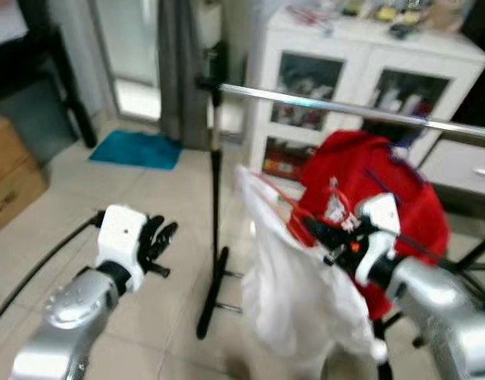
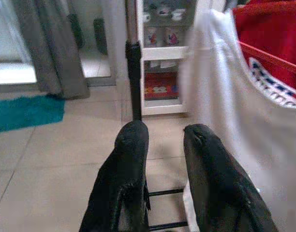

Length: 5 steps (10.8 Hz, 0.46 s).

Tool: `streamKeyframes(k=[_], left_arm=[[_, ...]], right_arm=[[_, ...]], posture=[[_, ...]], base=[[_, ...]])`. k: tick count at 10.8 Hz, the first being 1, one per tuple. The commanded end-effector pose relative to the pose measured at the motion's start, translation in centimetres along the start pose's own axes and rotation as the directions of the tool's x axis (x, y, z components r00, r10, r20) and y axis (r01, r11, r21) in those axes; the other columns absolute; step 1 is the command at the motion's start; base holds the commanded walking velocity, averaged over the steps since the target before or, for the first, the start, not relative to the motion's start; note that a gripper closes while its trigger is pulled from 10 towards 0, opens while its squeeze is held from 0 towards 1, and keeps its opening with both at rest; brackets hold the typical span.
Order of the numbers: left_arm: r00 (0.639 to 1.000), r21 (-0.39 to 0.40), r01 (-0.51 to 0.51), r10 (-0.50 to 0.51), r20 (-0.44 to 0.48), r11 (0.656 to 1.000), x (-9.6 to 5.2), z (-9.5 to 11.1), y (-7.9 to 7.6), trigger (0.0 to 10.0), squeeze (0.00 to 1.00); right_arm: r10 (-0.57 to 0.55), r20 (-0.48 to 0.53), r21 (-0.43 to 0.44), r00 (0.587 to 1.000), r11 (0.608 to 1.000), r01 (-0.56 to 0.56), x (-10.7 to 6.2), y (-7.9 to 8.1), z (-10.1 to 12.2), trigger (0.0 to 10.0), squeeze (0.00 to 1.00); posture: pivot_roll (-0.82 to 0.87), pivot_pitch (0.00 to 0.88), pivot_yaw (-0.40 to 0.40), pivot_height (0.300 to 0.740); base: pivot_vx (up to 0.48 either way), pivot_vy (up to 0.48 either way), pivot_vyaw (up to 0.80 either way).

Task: Hang hanger

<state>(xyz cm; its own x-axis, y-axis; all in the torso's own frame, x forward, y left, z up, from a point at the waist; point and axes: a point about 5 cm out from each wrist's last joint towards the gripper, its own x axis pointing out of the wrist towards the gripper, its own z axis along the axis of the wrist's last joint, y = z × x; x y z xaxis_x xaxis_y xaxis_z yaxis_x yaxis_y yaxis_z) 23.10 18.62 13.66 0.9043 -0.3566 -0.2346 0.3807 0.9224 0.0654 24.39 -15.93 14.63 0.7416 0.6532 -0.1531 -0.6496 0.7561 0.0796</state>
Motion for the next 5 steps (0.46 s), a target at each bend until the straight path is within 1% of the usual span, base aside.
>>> streamKeyframes(k=[1, 2, 3, 4, 5], left_arm=[[0.994, 0.003, 0.099, -0.099, 0.046, 0.995, 0.7, 1.7, -0.9, 10.0, 1.0], [0.992, 0.006, 0.115, -0.115, 0.052, 0.993, 0.9, 1.9, -1.0, 10.0, 1.0], [0.982, 0.001, 0.171, -0.17, 0.086, 0.985, 2.4, 3.2, -2.1, 10.0, 1.0], [0.987, 0.024, 0.135, -0.137, 0.081, 0.991, 4.1, 3.4, -2.4, 10.0, 1.0], [0.987, 0.038, 0.131, -0.134, 0.088, 0.991, 4.9, 3.6, -2.7, 10.0, 0.91]], right_arm=[[0.078, 0.094, -0.042, 0.992, 0.996, -0.075, -0.5, -0.3, 2.1, 10.0, 0.0], [0.097, 0.101, -0.046, 0.99, 0.995, -0.093, -0.5, -0.4, 2.2, 10.0, 0.0], [0.168, 0.124, -0.078, 0.978, 0.984, -0.159, -0.3, -0.4, 3.0, 10.0, 0.0], [0.173, 0.13, -0.088, 0.976, 0.983, -0.162, 0.3, -0.6, 3.5, 10.0, 0.0], [0.178, 0.149, -0.081, 0.973, 0.983, -0.167, 0.6, -0.4, 3.8, 10.0, 0.0]], posture=[[-0.04, 0.0, -0.042, 0.74], [-0.04, 0.0, -0.044, 0.74], [-0.04, 0.0, -0.047, 0.74], [-0.04, 0.0, -0.053, 0.74], [-0.04, 0.0, -0.053, 0.74]], base=[[0.0, 0.0, 0.0], [0.0, 0.0, 0.0], [0.0, 0.0, 0.0], [0.0, 0.0, 0.0], [0.0, 0.0, 0.0]])
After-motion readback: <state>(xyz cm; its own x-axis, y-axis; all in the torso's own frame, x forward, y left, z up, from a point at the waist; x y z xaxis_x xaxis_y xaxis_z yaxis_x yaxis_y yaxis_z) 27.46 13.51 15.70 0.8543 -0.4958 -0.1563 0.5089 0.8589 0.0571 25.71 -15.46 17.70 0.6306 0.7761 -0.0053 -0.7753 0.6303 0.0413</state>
